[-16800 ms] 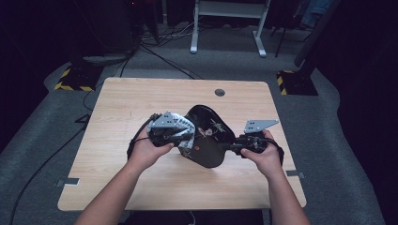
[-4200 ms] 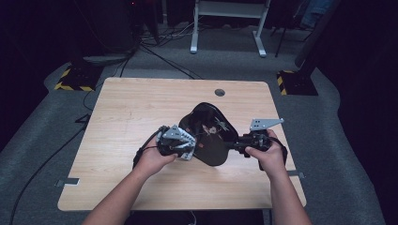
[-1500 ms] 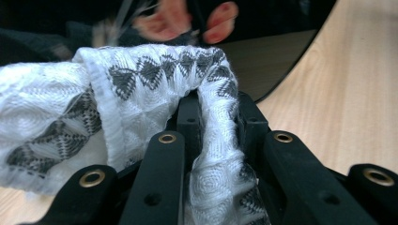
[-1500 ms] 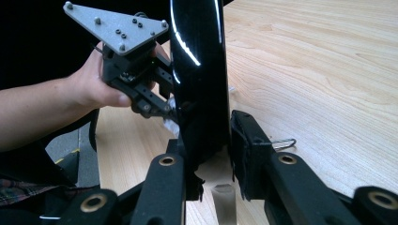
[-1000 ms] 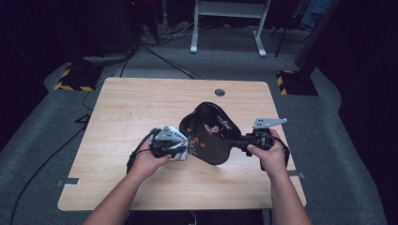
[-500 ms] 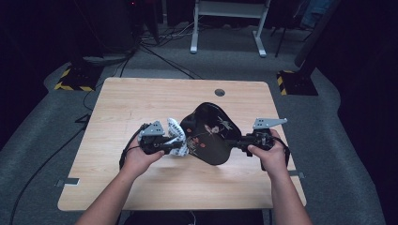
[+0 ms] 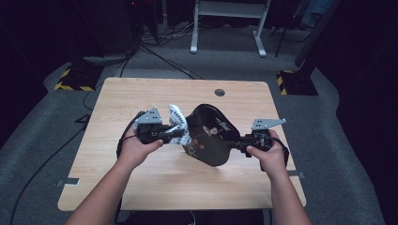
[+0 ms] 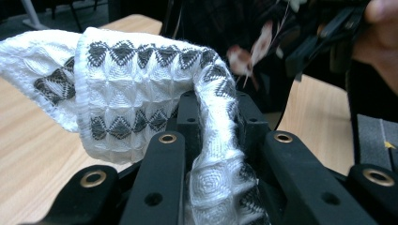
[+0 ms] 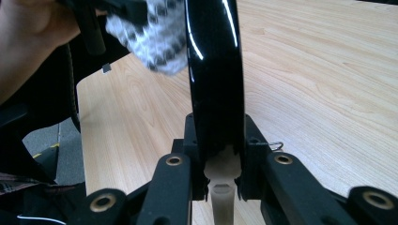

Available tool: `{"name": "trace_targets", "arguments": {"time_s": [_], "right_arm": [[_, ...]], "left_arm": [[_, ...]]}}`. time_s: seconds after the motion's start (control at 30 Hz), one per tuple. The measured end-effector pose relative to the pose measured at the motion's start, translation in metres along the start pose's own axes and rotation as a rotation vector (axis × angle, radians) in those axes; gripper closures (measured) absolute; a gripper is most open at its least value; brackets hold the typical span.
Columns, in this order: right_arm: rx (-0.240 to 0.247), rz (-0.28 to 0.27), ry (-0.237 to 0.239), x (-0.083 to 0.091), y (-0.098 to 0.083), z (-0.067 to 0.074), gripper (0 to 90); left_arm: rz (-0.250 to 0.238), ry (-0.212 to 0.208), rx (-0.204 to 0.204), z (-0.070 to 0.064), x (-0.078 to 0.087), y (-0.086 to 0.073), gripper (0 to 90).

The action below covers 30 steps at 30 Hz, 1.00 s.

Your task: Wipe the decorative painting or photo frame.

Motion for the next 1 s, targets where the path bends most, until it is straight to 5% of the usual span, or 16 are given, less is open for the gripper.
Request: {"name": "trace_targets", "arguments": {"time_s": [1.0], "right_arm": [[0.004, 0.0, -0.007, -0.001, -0.002, 0.004, 78.5]], "left_arm": [[-0.114, -0.02, -0.082, 0.002, -0.001, 0.101, 76.1]]}}
Point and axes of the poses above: each handheld gripper's, and its own axes: x roughly backward along the jaws, y roughly out of its top, z roughly to its left, the point moved 6 cm from there along -x, roughly forward along the jaws, and after that the axes turned 12 degrees about -x, right-handed, at the moved point
